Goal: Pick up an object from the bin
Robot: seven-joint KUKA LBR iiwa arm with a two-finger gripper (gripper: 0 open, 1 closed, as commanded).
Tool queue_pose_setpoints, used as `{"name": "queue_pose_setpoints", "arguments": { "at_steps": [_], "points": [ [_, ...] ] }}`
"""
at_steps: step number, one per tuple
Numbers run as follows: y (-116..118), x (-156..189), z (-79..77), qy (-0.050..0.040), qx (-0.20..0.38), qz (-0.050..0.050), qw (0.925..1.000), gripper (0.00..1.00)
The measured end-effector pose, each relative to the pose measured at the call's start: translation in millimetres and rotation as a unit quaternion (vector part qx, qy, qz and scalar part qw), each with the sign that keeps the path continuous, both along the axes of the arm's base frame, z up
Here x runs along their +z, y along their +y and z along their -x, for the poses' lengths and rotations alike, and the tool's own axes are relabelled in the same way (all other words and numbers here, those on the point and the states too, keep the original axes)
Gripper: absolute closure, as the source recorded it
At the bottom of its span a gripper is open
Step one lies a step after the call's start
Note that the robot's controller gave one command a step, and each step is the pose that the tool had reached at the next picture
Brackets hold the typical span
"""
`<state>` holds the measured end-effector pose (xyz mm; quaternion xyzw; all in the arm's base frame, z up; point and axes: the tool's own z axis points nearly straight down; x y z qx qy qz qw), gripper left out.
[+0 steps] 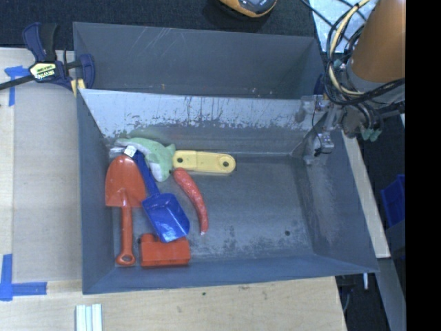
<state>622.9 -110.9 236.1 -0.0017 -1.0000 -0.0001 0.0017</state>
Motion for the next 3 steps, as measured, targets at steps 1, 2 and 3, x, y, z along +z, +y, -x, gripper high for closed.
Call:
{"name": "queue_pose_setpoints", "arguments": {
  "at_steps": [1,2,3],
  "points": [
    [1,5,-0.9,-0.0040,0.002,0.000,1.0000,0.00],
    [66,-136,-2.3,-0.0040,-0.017,0.000,0.9998,0.00],
    [72,-166,4.8,-0.0047,-0.067,0.000,0.9977,0.00]
  ]
}}
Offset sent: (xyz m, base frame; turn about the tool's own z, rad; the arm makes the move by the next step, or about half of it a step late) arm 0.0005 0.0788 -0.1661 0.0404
